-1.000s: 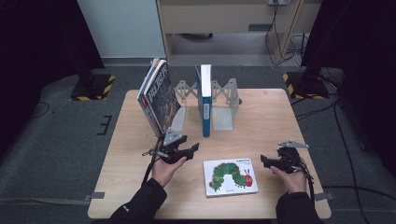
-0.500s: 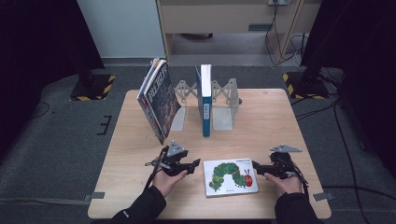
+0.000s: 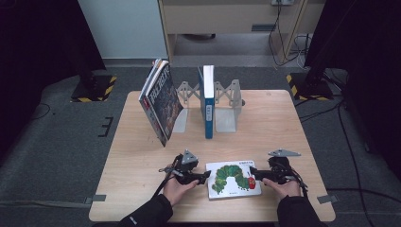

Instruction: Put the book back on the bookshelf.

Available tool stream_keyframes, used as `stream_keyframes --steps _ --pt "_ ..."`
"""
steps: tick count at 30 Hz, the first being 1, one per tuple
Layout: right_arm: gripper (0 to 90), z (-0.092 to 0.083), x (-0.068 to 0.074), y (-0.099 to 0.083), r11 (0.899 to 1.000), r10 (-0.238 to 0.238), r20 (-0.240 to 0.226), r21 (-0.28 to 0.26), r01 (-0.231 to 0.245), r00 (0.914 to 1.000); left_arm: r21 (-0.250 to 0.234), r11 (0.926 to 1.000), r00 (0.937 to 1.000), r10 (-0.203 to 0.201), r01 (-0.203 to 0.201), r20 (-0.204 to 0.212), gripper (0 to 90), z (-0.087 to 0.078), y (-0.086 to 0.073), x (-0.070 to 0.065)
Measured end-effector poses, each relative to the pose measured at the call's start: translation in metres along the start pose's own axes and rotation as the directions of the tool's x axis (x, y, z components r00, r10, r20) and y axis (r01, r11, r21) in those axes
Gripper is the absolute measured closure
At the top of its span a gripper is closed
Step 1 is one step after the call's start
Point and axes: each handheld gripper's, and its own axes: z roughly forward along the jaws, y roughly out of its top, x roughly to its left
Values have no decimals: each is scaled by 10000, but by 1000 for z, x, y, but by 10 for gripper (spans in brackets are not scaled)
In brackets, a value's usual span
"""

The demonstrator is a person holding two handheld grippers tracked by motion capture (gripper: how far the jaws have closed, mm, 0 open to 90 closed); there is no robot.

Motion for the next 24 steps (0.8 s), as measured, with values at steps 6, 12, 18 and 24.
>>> stream_keyframes --steps 6,12,18,24 --pt "131 2 3 -3 9998 -11 -6 187 11 10000 69 9999 9998 -144 143 170 289 7 -5 -3" --pt "174 10 7 -5 9987 -27 -391 508 46 9992 -132 9994 9985 -324 330 443 257 10 -9 -3" --pt "237 18 9 -5 9969 -151 -654 764 201 9977 -423 9987 9986 -272 292 455 239 12 -12 -4" --pt "263 22 11 -7 9946 -237 -841 984 319 9962 -396 9990 9989 -204 221 411 210 13 -11 -7"
